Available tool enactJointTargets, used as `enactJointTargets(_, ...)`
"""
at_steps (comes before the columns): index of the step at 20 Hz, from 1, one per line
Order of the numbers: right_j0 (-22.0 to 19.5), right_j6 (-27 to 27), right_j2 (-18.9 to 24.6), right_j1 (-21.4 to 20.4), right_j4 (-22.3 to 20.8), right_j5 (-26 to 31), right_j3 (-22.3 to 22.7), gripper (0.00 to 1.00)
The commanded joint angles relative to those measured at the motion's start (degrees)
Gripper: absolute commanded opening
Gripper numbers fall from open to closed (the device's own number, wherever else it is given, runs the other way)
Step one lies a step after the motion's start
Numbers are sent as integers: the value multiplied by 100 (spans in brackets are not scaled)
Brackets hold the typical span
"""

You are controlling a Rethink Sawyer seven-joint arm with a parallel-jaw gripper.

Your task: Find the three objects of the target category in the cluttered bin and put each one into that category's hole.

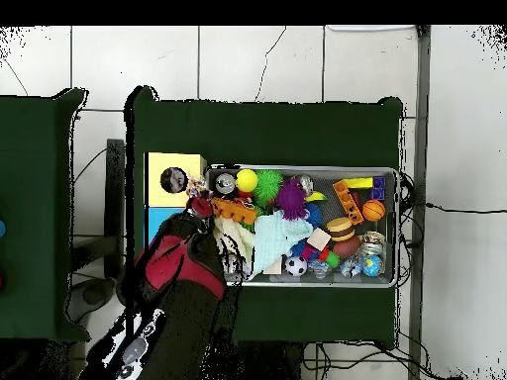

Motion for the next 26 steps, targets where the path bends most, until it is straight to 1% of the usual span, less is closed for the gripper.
enactJointTargets(1, 10, 744, -155, 498, 41, 579, -94, 0)
enactJointTargets(3, -62, 784, -61, 487, 94, 574, -59, 0)
enactJointTargets(5, -226, 858, 139, 421, 184, 582, -2, 0)
enactJointTargets(7, -404, 817, 389, 338, 190, 643, 8, 0)
enactJointTargets(9, -660, 753, 745, 235, 187, 718, 17, 0)
enactJointTargets(10, -892, 747, 1021, 117, 211, 759, 71, 0)
enactJointTargets(11, -1006, 731, 1162, 64, 242, 836, 66, 0)
enactJointTargets(12, -1212, 680, 1380, -88, 279, 961, 70, 0)
enactJointTargets(13, -1310, 622, 1489, -159, 308, 1090, 26, 0)
enactJointTargets(14, -1468, 458, 1672, -357, 363, 1399, -24, 0)
enactJointTargets(15, -1521, 338, 1746, -432, 412, 1645, -131, 0)
enactJointTargets(16, -1609, 159, 1850, -619, 522, 2094, -251, 0)
enactJointTargets(17, -1656, 49, 1917, -679, 579, 2367, -377, 0)
enactJointTargets(18, -1742, -142, 2032, -804, 657, 2768, -541, 0)
enactJointTargets(20, -1796, -326, 2111, -880, 715, 3246, -832, 0)
enactJointTargets(22, -1795, -578, 2171, -890, 600, 3606, -1113, 0)
enactJointTargets(23, -1808, -629, 2217, -890, 543, 3731, -1200, 0)
enactJointTargets(25, -1755, -545, 2220, -882, 514, 4042, -1394, 0)
enactJointTargets(26, -1712, -382, 2202, -882, 557, 4224, -1465, 0)
